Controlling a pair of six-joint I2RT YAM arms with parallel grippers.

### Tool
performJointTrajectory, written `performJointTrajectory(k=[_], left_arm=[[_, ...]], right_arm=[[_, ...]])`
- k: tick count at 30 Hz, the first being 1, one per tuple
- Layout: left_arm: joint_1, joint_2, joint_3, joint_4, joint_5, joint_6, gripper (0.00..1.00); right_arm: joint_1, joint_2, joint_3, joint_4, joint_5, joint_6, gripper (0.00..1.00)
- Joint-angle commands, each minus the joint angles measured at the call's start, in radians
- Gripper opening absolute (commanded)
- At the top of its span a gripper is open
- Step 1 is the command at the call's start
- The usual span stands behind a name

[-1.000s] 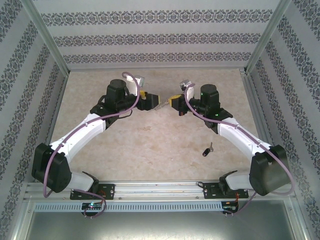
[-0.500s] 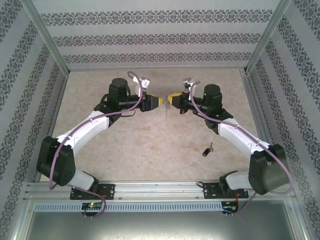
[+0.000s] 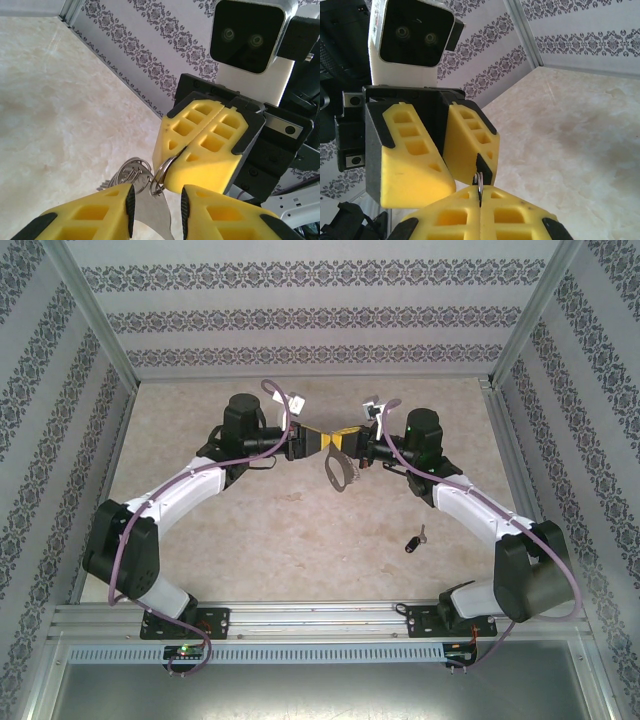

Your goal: Put the keys on the keyring

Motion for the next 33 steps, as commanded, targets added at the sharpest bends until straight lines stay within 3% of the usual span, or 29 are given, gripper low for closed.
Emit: performJointTrajectory(k=[1,22,33], left_arm=[[0.011,0.003,0.032,0.091,0.027,-0.029,0.32],[0.010,0.032,-0.016,0.235,0.082,-0.124,0.25],[0.010,0.059,-0.033,0.296,0.103,-0.170,0.31]], right_arm=[[-0.009,-0.001,0.002,0.057,-0.032,0.013,0.00],[-0.028,-0.010,-0.025,0.087,-0.022,0.033,0.00],[-0.034,-0.011,-0.027,0.107,-0.038,0.052,0.00]])
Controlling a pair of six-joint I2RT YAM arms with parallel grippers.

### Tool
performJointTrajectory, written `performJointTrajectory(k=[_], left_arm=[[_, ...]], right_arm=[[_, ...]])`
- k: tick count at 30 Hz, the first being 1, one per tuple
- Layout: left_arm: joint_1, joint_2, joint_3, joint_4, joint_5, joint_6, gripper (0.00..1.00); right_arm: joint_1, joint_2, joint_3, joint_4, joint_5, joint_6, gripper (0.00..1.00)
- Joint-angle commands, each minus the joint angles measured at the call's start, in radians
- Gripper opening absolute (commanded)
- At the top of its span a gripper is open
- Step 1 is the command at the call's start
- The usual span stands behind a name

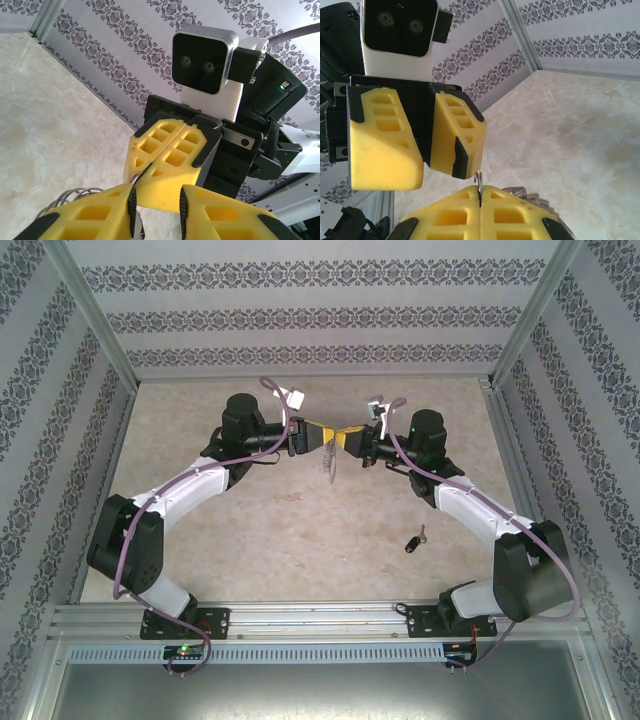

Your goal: Put the keys on the keyring

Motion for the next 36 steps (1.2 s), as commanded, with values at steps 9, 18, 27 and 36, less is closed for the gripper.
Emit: performJointTrajectory(k=[9,18,27,36], left_arm=[[0.010,0.033,-0.023,0.084,0.006,-0.027,0.38],[0.008,0.062,-0.032,0.166,0.019,-0.087,0.39],[0.006,0.083,-0.034,0.251,0.030,-0.144,0.32],[0.000,0.095,-0.032,0.281,0.046,-0.161,0.20]], right_arm=[[-0.009,-0.020,-0.013,0.060,-0.026,0.013,0.00],[-0.009,-0.008,-0.010,0.076,-0.037,0.028,0.00],[-0.007,0.001,-0.010,0.075,-0.038,0.027,0.00],[-0.007,0.012,-0.010,0.080,-0.031,0.027,0.00]])
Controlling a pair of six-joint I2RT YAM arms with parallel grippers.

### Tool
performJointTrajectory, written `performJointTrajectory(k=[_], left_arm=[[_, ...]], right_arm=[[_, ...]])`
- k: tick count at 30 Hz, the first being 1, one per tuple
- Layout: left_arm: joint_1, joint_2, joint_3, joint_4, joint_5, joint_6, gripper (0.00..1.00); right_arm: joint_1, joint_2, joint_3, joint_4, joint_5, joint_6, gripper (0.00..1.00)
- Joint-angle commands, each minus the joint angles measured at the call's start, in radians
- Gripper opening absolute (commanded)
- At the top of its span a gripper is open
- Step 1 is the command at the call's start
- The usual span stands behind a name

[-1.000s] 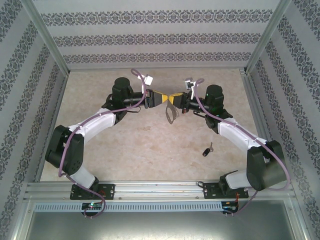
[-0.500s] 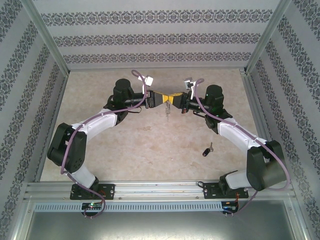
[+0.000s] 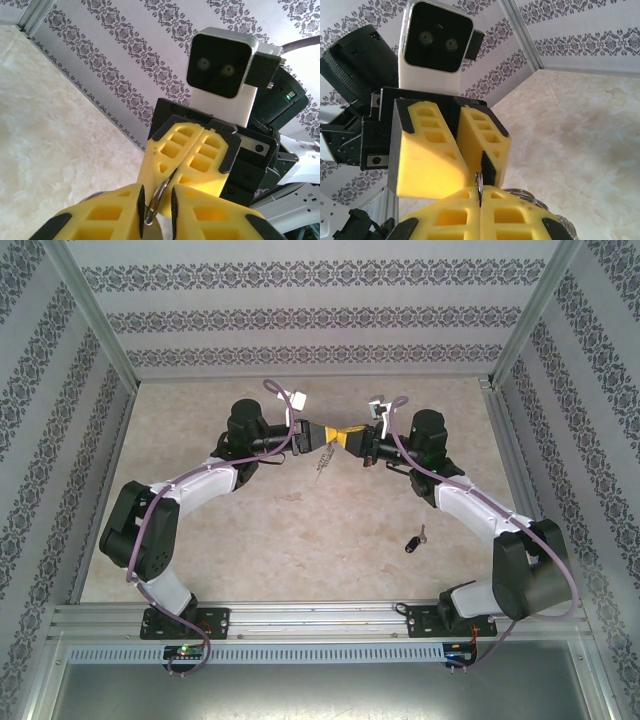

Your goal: Put the keys on the keyring

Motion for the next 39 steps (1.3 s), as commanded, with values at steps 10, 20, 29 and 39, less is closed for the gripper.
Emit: performJointTrajectory(k=[10,20,29,39], left_arm=[[-0.003,-0.032,-0.009,0.012,0.024,0.045,0.00],[-0.003,-0.106,0.071,-0.318,0.021,0.323,0.00],[-0.004,-0.134,0.194,-0.615,0.037,0.591,0.00],[-0.004,-0.136,0.281,-0.754,0.086,0.710,0.00]], right_arm=[[-0.036,-0.023,-0.024,0.064,0.015,0.024,0.27],[-0.168,-0.115,-0.084,0.044,0.093,0.110,0.79],[-0.158,-0.122,-0.116,0.149,0.043,0.180,0.98],[-0.040,-0.092,-0.098,0.154,-0.069,0.054,0.63]])
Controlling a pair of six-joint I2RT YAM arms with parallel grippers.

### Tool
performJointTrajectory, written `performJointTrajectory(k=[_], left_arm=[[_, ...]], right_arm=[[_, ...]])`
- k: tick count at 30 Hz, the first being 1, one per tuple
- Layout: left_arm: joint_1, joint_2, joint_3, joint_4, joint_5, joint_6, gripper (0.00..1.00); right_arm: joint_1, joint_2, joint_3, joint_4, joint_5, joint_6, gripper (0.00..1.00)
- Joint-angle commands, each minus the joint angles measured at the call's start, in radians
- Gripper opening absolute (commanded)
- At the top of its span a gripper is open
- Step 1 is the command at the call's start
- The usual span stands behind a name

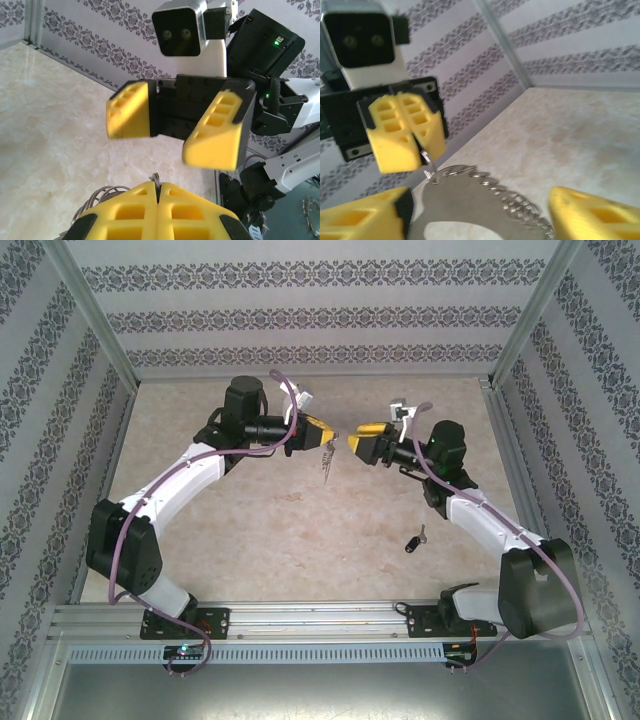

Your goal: Put the keys on the keyring

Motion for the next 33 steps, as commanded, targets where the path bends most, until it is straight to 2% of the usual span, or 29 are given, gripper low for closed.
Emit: performJointTrajectory(k=[1,5,22,28,33], left_arm=[[-0.004,-0.034,0.052,-0.081,0.050,0.084,0.00],[-0.004,-0.032,0.076,-0.132,0.069,0.113,0.00],[-0.004,-0.021,0.120,-0.198,0.128,0.134,0.00],[-0.006,-0.010,0.132,-0.202,0.134,0.132,0.00],[-0.008,-0.008,0.138,-0.207,0.133,0.134,0.00]], right_arm=[[0.031,0.008,0.014,0.039,-0.057,-0.046,0.58],[0.037,0.004,0.016,0.038,-0.057,-0.048,0.47],[0.083,0.002,0.085,0.014,-0.102,-0.035,0.36],[0.094,0.020,0.110,0.010,-0.116,-0.030,0.27],[0.099,0.032,0.120,0.006,-0.129,-0.033,0.14]])
